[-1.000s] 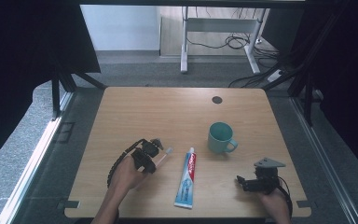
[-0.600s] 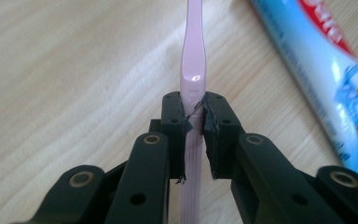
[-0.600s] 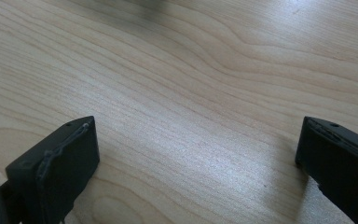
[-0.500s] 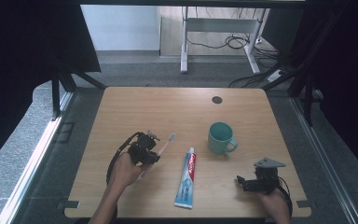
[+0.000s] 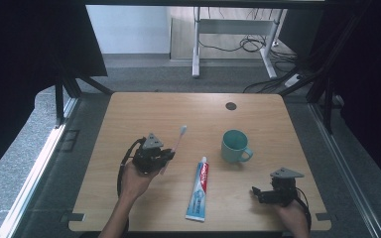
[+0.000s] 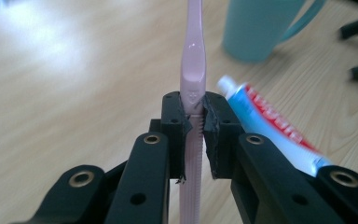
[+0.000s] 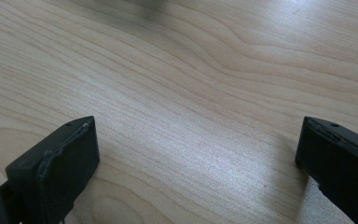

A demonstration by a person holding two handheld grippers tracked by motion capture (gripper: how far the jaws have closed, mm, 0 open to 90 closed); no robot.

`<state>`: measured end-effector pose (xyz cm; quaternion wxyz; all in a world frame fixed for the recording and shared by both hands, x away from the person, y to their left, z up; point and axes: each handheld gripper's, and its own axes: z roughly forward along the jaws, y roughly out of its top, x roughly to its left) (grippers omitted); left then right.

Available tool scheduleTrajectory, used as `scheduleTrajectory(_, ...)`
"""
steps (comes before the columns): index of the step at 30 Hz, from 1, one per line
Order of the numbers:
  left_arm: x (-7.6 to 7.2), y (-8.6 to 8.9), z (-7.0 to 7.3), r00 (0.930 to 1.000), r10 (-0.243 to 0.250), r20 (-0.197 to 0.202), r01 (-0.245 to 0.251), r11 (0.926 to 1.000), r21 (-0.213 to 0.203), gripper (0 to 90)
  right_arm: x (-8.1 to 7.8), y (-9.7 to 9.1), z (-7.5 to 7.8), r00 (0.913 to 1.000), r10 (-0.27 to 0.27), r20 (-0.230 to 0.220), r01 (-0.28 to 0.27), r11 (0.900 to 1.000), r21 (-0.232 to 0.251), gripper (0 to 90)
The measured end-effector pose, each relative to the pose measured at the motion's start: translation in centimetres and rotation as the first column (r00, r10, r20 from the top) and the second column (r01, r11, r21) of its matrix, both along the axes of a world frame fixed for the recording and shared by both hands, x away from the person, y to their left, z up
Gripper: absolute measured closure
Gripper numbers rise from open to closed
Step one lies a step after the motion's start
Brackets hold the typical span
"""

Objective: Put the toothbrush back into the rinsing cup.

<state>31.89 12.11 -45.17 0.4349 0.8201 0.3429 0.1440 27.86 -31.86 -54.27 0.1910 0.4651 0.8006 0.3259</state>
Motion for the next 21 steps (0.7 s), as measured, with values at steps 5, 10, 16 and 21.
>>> scheduleTrajectory(5,-0.4,-0.1,-0.1,0.996,-0.006,0.089,0.011,0.9982,-0.059,79.8,0.0,0.0,0.0,1.0,-0.001,0.0,0.001,1.0,0.001,0.0)
scheduleTrajectory(10,-0.5,-0.1,-0.5,0.9837,-0.001,0.18,0.033,0.9839,-0.175,79.8,0.0,0.0,0.0,1.0,-0.001,0.0,0.001,1.0,0.001,0.0)
scheduleTrajectory(16,-0.3,-0.2,-1.2,0.9665,-0.007,0.256,0.083,0.9548,-0.286,79.8,0.0,0.0,0.0,1.0,-0.001,0.001,0.001,1.0,0.001,0.0)
scheduleTrajectory(21,0.2,-0.6,-1.5,0.9582,-0.001,0.286,0.105,0.9322,-0.346,79.8,0.0,0.0,0.0,1.0,0.0,0.001,0.0,1.0,0.0,0.0)
